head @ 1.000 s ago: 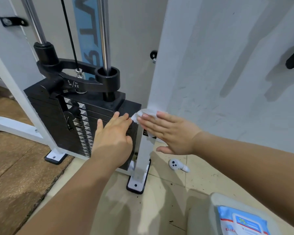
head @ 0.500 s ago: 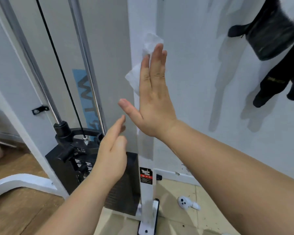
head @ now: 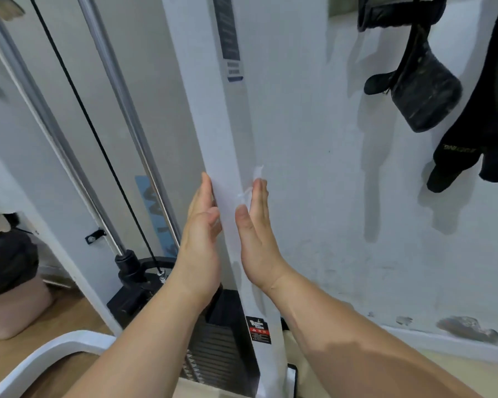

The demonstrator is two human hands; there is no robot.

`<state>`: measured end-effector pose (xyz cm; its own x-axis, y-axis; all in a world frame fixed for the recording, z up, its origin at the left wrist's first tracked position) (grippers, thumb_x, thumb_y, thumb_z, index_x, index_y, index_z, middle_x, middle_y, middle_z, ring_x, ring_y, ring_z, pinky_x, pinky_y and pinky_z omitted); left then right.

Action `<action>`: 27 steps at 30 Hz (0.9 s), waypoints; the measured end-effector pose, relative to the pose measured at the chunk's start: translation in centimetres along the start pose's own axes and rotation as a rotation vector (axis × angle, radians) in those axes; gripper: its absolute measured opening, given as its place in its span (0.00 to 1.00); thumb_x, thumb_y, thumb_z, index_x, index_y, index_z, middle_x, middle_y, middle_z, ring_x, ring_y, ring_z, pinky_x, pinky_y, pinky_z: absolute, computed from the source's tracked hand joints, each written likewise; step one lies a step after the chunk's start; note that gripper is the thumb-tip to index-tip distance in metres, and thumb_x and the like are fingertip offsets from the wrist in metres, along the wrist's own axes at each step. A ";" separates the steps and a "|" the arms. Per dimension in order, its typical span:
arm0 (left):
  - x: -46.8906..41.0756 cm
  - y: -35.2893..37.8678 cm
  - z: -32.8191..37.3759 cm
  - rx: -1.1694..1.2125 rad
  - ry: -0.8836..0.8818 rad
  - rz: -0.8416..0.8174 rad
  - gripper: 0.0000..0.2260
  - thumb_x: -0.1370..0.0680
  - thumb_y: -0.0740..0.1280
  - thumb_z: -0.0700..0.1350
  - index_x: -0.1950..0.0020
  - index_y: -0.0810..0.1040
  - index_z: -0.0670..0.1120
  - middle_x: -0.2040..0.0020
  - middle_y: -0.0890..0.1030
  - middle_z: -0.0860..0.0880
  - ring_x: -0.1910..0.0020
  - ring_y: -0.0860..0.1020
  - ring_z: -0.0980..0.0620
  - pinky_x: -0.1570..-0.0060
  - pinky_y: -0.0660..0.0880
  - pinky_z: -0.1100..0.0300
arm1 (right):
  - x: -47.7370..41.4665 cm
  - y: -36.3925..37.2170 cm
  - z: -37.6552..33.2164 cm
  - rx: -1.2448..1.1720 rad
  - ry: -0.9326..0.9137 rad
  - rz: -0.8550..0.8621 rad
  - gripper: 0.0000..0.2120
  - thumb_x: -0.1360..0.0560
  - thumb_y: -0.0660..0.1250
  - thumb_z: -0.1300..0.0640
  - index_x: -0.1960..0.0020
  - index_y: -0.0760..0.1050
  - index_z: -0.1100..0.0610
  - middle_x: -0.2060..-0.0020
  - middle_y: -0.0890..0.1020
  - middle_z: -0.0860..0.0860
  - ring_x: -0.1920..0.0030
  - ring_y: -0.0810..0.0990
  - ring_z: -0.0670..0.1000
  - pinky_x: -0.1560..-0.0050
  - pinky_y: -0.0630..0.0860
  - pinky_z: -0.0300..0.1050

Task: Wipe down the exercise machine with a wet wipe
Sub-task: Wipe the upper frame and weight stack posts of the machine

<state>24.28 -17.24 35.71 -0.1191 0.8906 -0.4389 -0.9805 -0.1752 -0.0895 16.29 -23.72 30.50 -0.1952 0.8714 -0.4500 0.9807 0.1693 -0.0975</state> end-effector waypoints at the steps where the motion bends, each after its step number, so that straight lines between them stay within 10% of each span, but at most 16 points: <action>1: 0.2 0.3 0.2 -0.011 0.002 -0.009 0.33 0.25 0.54 0.56 0.18 0.56 0.56 0.22 0.64 0.65 0.26 0.66 0.64 0.23 0.64 0.49 | 0.8 0.1 1.5 -0.015 0.048 -0.005 0.52 0.34 0.44 0.14 0.20 0.34 0.41 0.19 0.35 0.38 0.22 0.32 0.34 0.18 0.37 0.52; 4: 0.4 0.4 0.4 -0.073 -0.005 -0.028 0.29 0.22 0.50 0.52 0.20 0.56 0.59 0.29 0.66 0.75 0.28 0.67 0.69 0.25 0.65 0.53 | 1.4 0.0 2.7 -0.062 0.168 -0.015 0.50 0.30 0.44 0.19 0.18 0.34 0.44 0.19 0.33 0.38 0.22 0.30 0.37 0.18 0.36 0.54; 11: 2.4 -0.1 -1.0 -0.544 0.131 -0.034 0.32 0.21 0.49 0.56 0.17 0.49 0.52 0.17 0.49 0.59 0.20 0.49 0.66 0.19 0.49 0.56 | -0.3 0.2 -3.1 -0.004 -0.094 0.031 0.53 0.31 0.37 0.17 0.17 0.36 0.50 0.20 0.35 0.38 0.21 0.31 0.37 0.22 0.32 0.40; 19: 5.9 2.3 -8.0 -1.282 0.201 -0.171 0.37 0.25 0.51 0.50 0.16 0.45 0.46 0.18 0.33 0.54 0.18 0.39 0.54 0.21 0.45 0.37 | 8.4 0.5 14.7 -0.200 0.428 -0.105 0.40 0.25 0.41 0.27 0.20 0.30 0.40 0.22 0.30 0.35 0.23 0.29 0.36 0.18 0.37 0.54; 27: 6.0 2.8 -9.0 -1.477 0.251 -0.105 0.40 0.26 0.57 0.50 0.17 0.46 0.42 0.17 0.36 0.46 0.18 0.37 0.49 0.23 0.41 0.38 | 8.9 1.3 15.9 -0.125 0.058 -0.064 0.47 0.26 0.40 0.21 0.18 0.33 0.48 0.20 0.32 0.38 0.21 0.31 0.38 0.19 0.35 0.49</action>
<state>22.25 -16.17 24.78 0.1190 0.8591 -0.4977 0.0726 -0.5075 -0.8586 15.67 -23.09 12.29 -0.2602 0.8814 -0.3941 0.9604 0.2784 -0.0116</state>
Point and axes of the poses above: each hand's wrist, its own x-axis away from the middle knuckle, its own y-axis out of the palm, z = x × y, the point moved 9 cm from there along -x, towards the middle knuckle
